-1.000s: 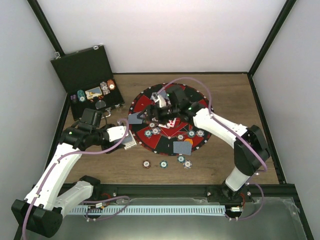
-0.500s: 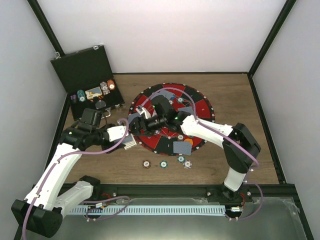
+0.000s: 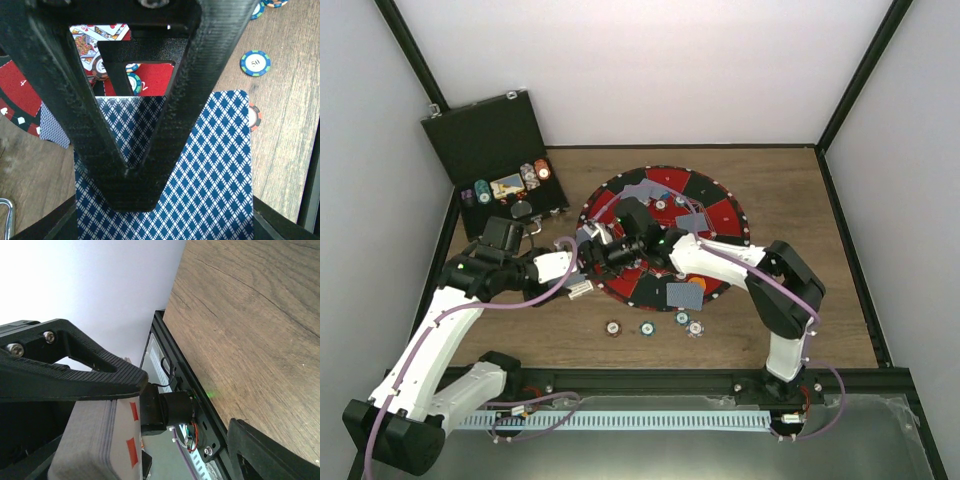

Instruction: Distribute texas hold em gaming equipment

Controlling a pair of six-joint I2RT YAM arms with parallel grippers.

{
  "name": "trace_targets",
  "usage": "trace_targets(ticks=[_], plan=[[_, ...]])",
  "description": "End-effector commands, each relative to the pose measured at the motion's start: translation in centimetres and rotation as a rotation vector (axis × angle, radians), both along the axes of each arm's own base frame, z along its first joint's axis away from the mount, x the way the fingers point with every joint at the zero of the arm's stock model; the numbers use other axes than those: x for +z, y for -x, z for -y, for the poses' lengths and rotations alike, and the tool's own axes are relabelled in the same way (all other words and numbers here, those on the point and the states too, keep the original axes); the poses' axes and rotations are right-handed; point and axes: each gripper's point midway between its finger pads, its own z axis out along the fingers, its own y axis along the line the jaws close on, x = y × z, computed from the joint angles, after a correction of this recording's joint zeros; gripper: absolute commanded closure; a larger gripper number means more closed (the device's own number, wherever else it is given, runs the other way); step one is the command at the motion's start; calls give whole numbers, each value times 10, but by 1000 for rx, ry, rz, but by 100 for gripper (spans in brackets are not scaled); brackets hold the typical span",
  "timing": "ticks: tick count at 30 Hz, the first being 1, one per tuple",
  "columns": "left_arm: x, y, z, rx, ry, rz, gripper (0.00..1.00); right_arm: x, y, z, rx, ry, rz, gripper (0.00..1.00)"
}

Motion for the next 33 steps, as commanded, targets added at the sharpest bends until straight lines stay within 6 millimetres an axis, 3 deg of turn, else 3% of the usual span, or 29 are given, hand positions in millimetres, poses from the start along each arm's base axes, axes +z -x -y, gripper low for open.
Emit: trace_targets(ticks=[1, 5, 13, 26, 33], plan=[[6, 1, 4, -23, 21, 24, 80, 5, 5, -9, 42, -42, -12, 28], [3, 0, 2, -20, 10, 27, 80, -6, 1, -3, 38, -27, -25, 33], [5, -1, 2, -21, 7, 44, 80, -22, -10, 32, -26, 14, -37, 39], [1, -1, 2, -18, 7, 30, 81, -1, -12, 45, -61, -9, -6, 60], [-9, -1, -1, -14, -19, 26, 80, 14, -12, 54, -86, -52, -8, 83]])
